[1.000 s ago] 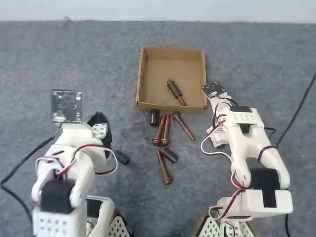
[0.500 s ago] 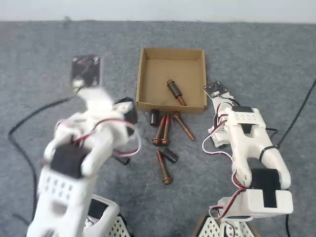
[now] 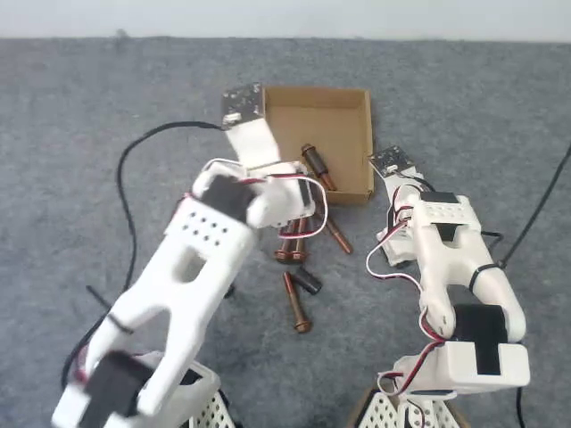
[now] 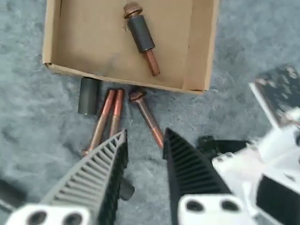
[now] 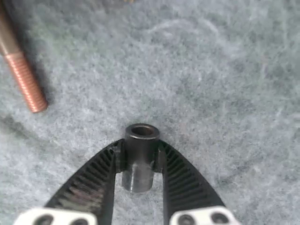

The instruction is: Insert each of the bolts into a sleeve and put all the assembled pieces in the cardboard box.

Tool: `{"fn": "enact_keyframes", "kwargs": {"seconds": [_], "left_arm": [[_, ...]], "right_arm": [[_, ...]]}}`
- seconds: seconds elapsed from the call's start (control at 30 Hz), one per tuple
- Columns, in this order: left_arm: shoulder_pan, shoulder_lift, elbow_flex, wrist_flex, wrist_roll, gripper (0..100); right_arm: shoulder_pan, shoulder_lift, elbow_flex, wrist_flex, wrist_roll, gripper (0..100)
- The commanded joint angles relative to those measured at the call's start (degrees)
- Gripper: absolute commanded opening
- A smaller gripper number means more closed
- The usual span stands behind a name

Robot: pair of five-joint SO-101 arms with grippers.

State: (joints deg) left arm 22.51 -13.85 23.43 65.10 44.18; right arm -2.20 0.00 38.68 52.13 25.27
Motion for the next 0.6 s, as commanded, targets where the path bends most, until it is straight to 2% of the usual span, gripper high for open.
{"fn": "enact_keyframes", "kwargs": {"seconds": [0.0,0.07,0.23,0.4,0.57], "left_arm": [[0.18,4.13,-3.12,-5.10,0.88,4],[0.18,7.12,-3.21,-7.12,0.88,1],[0.53,13.01,-4.35,-11.16,1.05,4],[0.53,17.67,-8.22,-11.08,10.29,13],[2.55,22.86,-9.54,-11.87,13.98,15]], "right_arm": [[0.75,-0.40,-1.14,0.31,-0.09,0.6],[0.75,-0.40,-1.14,0.31,-0.09,0.6],[0.75,-0.40,-1.14,0.31,-0.09,0.6],[0.75,-0.40,-1.14,0.40,0.00,0.6],[0.84,-0.40,-1.14,0.40,0.00,0.6]]}}
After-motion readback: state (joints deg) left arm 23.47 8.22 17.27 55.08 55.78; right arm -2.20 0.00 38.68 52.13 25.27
